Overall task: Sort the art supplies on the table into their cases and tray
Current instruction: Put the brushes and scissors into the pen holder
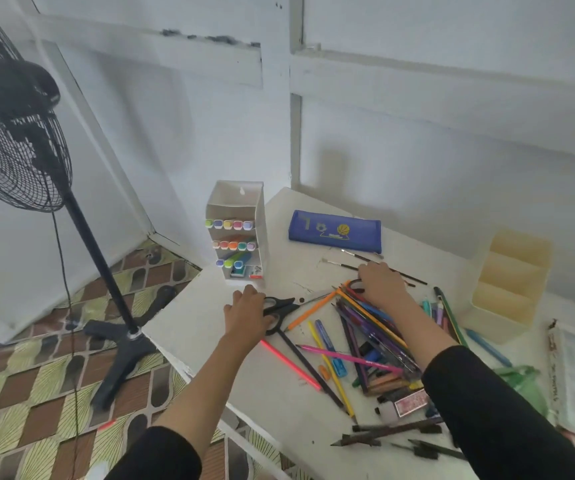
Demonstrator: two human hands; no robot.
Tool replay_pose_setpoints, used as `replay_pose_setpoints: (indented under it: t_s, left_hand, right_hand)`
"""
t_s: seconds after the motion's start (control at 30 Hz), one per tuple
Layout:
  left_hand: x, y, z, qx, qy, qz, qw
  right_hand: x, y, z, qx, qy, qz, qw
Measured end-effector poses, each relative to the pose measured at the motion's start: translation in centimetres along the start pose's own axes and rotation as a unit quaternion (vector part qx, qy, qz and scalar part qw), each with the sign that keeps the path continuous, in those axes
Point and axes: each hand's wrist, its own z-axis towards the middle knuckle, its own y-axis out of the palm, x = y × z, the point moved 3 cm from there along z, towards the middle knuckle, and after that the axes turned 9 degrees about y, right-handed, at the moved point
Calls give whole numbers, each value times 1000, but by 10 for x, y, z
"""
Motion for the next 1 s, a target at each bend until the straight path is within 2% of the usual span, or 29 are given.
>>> replay_pose_setpoints:
  t_s: [0.17,0.3,0.5,0.57,0.67,0.87,1.0]
  left_hand:
    - [2,-2,-5,65,21,-60,996]
    - [5,-6,-13,138,53,-185,972]
    - [22,-22,-17,203,115,-226,946]
    - [31,-31,-18,214,141,-237,937]
    - [46,-48,-18,223,175,-266,922]
    - [72,-93,-14,285,249,-284,881]
    - [89,-116,-8,324,249,-337,848]
  right_hand:
    - [8,-11,-7,-7,10,36,999]
    - [19,-18,-7,-79,-3,173,982]
    - [25,-40,-15,-90,-11,270,958]
    - [26,-43,-15,-80,-5,285,955]
    - [31,-54,-16,-6,5,324,946]
    - [53,-91,-31,132,33,485,864]
    - [80,-115,-45,163,57,575,800]
